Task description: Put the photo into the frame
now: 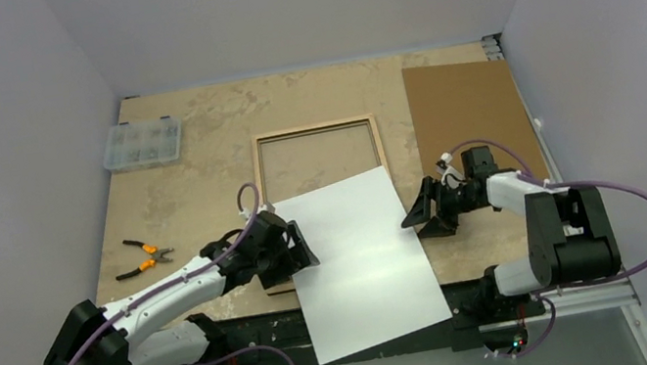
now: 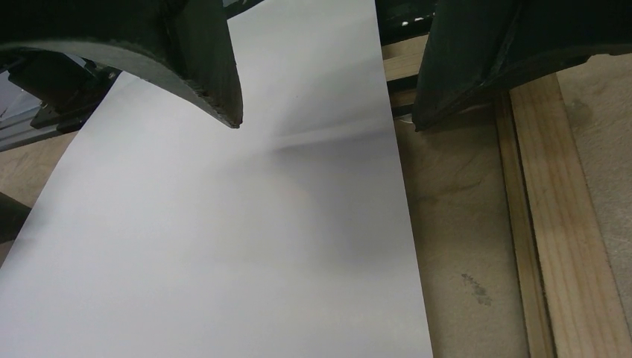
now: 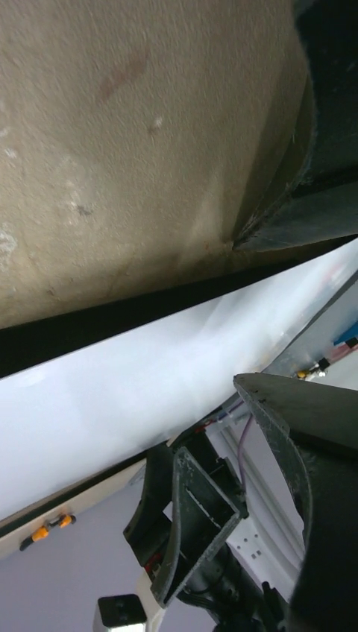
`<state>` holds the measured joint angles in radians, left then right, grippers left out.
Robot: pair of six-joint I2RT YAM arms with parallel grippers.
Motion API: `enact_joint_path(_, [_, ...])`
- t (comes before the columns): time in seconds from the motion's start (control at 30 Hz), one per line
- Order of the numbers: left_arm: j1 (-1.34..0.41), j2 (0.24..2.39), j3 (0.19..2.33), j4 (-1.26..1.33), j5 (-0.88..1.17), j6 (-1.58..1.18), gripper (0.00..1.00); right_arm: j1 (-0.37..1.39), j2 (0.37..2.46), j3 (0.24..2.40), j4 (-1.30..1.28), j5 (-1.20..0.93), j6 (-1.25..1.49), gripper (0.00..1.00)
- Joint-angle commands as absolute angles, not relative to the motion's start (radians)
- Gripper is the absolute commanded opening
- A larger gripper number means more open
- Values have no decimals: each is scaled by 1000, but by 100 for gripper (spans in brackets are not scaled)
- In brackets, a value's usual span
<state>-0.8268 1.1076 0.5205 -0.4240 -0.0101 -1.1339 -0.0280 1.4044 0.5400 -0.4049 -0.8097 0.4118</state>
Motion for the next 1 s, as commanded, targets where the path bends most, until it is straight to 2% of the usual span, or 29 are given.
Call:
enact_joint_path(0.0, [-828,1152,525,-500,-20,-1118,82,-20,1346,534,-405,-913,430,59])
enact_joint_path(0.57, [-829,1031,601,-416,18,-999,83,-17,1264,555,-393,-1006,484,53])
enact_joint_path(0.77, [-827,844,727,-643,-203,-922,88,-17,1245,579,-442,-923,450,56])
enact_joint_path(0.97, [-811,782,816,-917,-390,-912,89,-18,1227,589,-494,-818,410,60])
